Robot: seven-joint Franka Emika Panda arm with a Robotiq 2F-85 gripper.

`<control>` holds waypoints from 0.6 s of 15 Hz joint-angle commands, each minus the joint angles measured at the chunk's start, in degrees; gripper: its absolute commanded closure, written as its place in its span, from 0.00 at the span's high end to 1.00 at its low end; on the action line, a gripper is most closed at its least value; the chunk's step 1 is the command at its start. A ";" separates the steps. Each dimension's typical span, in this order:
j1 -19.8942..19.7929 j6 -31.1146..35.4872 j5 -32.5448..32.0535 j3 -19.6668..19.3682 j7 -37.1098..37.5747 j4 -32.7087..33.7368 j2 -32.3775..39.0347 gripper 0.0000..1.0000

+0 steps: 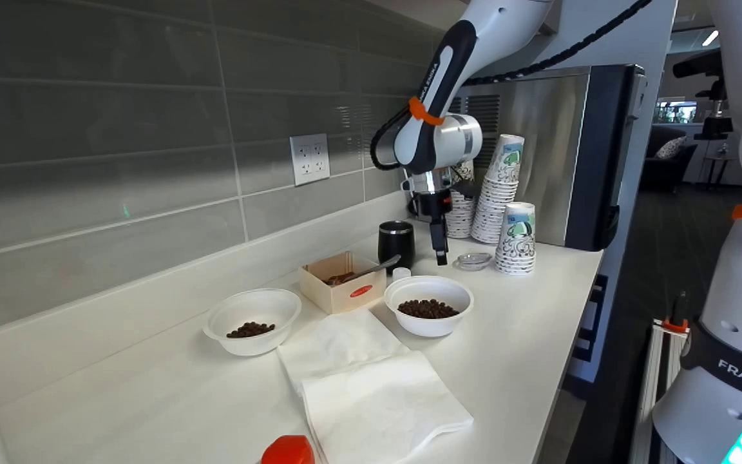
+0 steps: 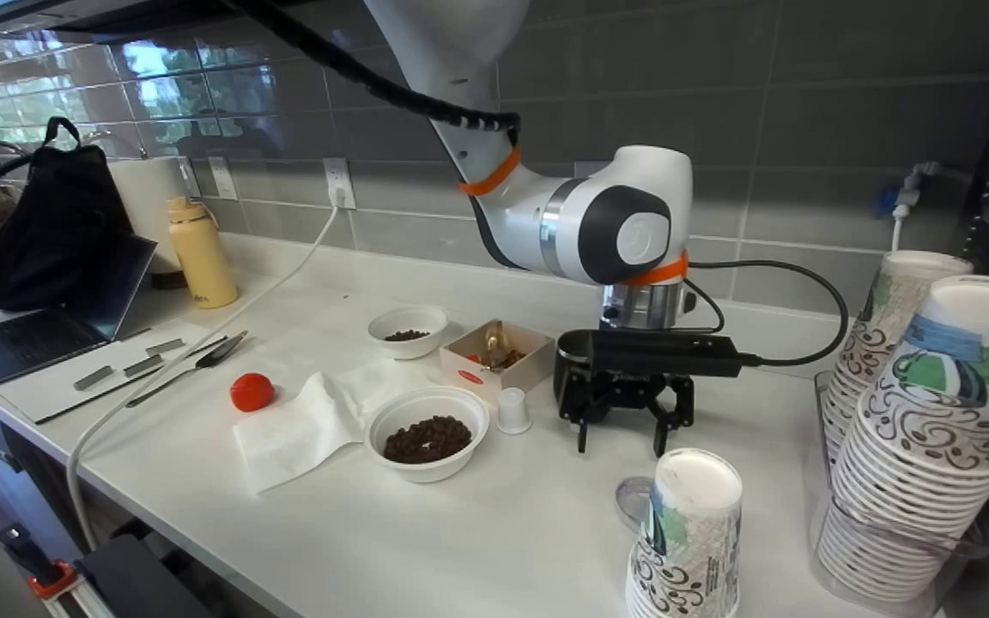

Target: Put the clear lid on top of the black thermos.

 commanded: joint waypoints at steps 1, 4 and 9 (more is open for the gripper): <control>0.51 -0.17 -5.12 -1.37 2.98 -2.18 -1.97 1.00; 1.10 1.20 -10.69 -3.24 6.60 -3.66 -2.49 1.00; 0.68 2.05 -15.34 -4.25 11.20 -3.60 -1.81 1.00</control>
